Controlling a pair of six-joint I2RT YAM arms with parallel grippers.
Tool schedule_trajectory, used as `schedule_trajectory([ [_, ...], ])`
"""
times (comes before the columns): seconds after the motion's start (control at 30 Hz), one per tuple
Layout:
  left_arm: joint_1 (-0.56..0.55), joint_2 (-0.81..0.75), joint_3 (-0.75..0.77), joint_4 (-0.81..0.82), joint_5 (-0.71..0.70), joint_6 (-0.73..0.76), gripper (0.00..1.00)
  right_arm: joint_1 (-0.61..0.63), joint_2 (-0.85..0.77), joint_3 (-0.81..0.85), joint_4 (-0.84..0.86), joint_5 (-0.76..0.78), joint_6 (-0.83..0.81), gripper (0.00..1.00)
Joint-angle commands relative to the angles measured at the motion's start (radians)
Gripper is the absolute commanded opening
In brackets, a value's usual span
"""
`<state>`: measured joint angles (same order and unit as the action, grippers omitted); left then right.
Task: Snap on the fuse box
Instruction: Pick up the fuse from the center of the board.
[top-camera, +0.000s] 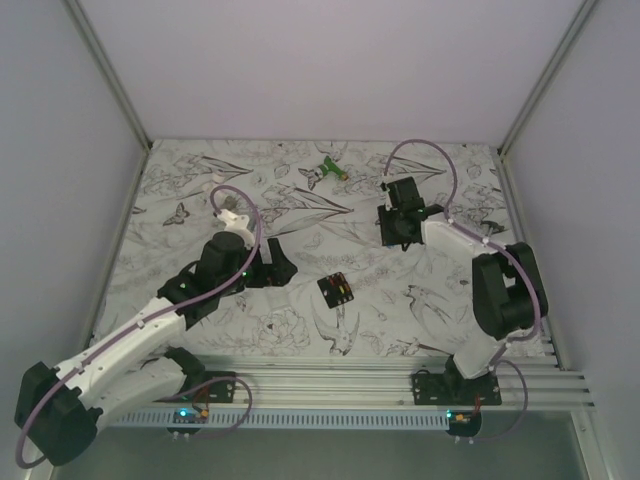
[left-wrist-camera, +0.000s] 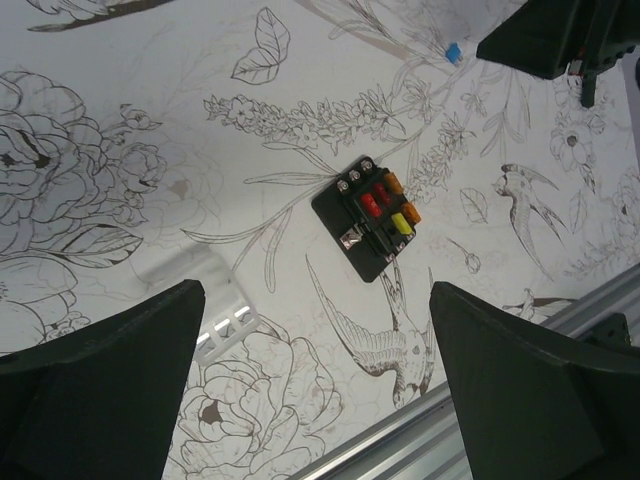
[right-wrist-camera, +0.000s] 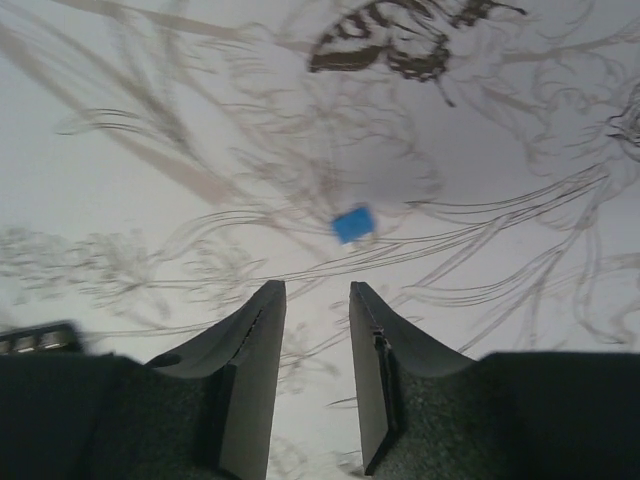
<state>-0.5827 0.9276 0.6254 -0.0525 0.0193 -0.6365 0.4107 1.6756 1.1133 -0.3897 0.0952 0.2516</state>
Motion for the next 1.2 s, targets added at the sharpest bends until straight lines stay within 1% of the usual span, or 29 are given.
schedule_trajectory([
  [0.0,-0.003,-0.033,0.001,-0.034,-0.061,0.013,1.00,-0.070,0.062,0.053,0.003,-0.057,-0.213,0.40],
  [0.1,0.003,-0.043,0.004,-0.067,-0.087,0.036,1.00,-0.076,0.081,0.064,0.028,-0.103,-0.290,0.43],
  [0.23,0.017,-0.047,0.004,-0.076,-0.087,0.049,1.00,-0.077,0.113,0.087,0.033,-0.130,-0.389,0.47],
  [0.37,0.027,-0.041,0.002,-0.079,-0.084,0.052,1.00,-0.079,0.135,0.100,0.033,-0.176,-0.442,0.48],
  [0.47,0.033,-0.038,-0.001,-0.078,-0.081,0.056,1.00,-0.079,0.157,0.111,0.030,-0.178,-0.467,0.49],
  [0.63,0.040,-0.042,-0.006,-0.080,-0.077,0.057,1.00,-0.079,0.194,0.132,0.018,-0.194,-0.491,0.49],
  [0.87,0.047,-0.041,-0.008,-0.082,-0.073,0.057,1.00,-0.079,0.227,0.147,-0.001,-0.180,-0.498,0.48],
  [1.17,0.050,-0.045,-0.010,-0.082,-0.068,0.056,1.00,-0.079,0.249,0.152,-0.024,-0.158,-0.499,0.42],
])
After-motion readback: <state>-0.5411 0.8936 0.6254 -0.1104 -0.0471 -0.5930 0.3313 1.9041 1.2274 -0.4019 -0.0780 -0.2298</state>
